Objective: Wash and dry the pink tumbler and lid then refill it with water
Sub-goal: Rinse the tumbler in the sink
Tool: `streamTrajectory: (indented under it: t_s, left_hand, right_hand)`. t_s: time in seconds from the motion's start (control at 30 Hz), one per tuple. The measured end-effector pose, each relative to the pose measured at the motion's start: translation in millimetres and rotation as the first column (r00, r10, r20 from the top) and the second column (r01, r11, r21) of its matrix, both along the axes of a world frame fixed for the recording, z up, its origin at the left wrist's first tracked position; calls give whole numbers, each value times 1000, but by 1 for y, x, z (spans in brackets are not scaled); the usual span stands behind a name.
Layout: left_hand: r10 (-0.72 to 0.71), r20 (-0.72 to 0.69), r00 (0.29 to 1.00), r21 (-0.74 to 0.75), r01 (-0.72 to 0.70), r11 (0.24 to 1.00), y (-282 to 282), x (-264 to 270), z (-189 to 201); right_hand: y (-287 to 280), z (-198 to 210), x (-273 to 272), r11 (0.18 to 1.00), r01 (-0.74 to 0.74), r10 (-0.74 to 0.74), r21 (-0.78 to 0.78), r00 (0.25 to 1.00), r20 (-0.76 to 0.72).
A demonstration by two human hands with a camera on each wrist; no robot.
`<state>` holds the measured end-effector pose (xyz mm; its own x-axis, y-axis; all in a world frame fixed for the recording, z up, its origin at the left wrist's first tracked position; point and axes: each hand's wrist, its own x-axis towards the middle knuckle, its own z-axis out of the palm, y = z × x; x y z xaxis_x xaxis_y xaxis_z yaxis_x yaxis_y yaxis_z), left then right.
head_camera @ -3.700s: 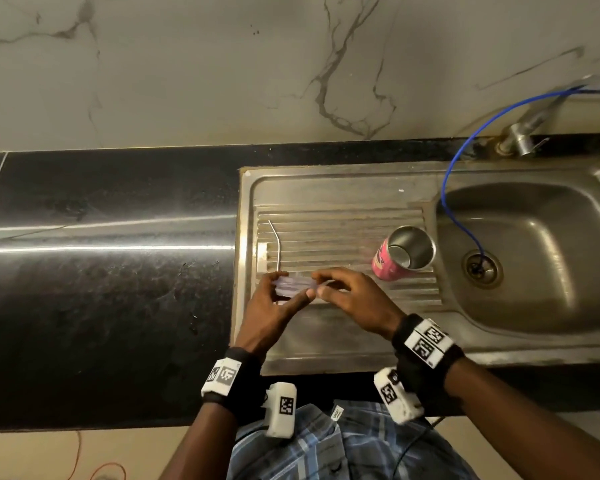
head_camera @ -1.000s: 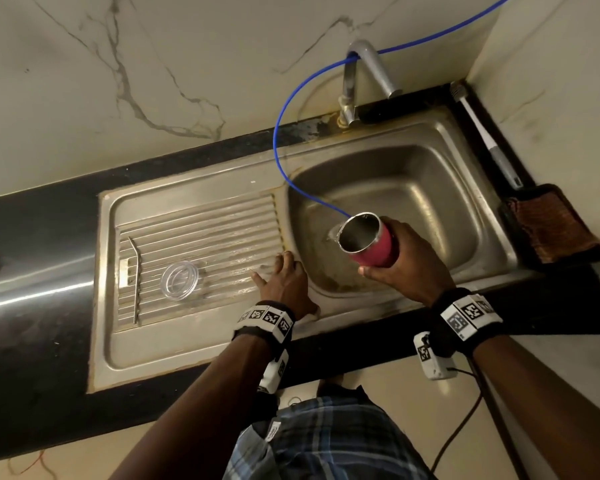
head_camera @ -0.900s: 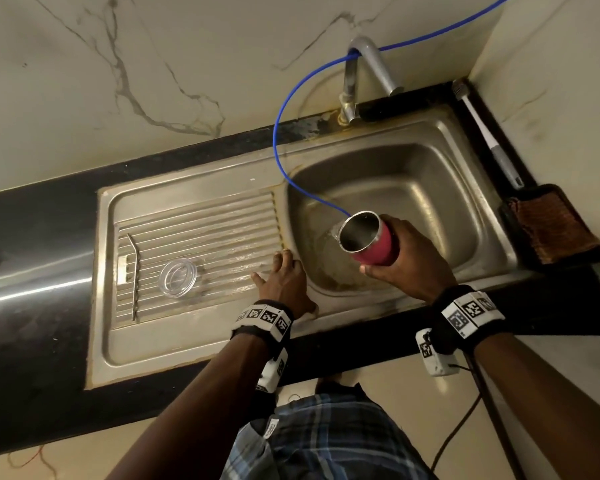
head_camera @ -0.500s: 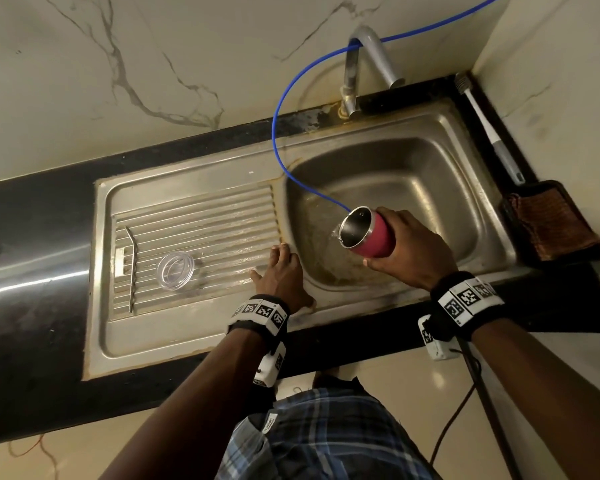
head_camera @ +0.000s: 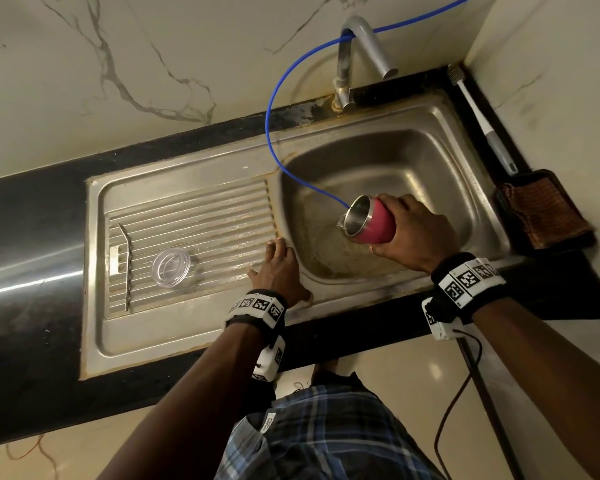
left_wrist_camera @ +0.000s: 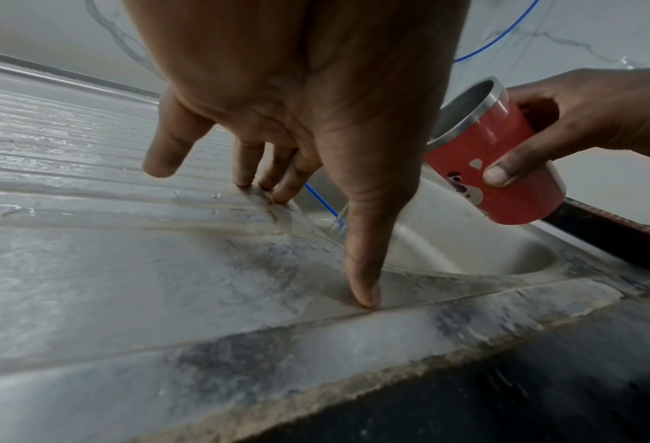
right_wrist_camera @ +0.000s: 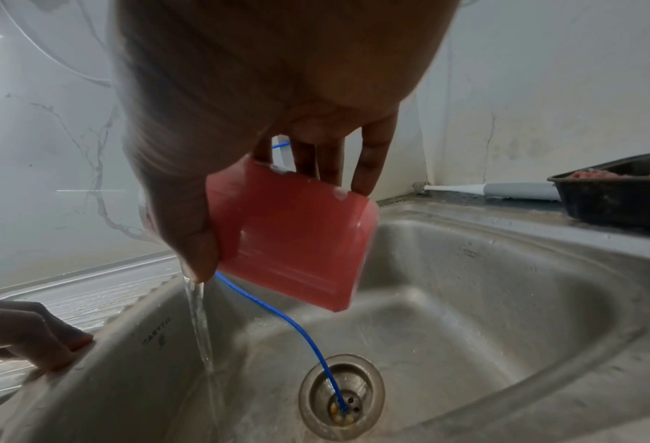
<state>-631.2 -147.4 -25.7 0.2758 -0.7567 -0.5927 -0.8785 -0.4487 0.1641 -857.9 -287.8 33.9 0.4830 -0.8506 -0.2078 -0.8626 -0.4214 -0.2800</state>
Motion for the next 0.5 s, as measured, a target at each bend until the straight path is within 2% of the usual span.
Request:
streamTrajectory:
  t_s: [0.5]
  left_hand:
    - [-3, 1, 1000, -16, 3, 1000, 0, 2, -5]
  right_hand:
    - [-4, 9, 5, 997, -62, 56, -42, 991, -123]
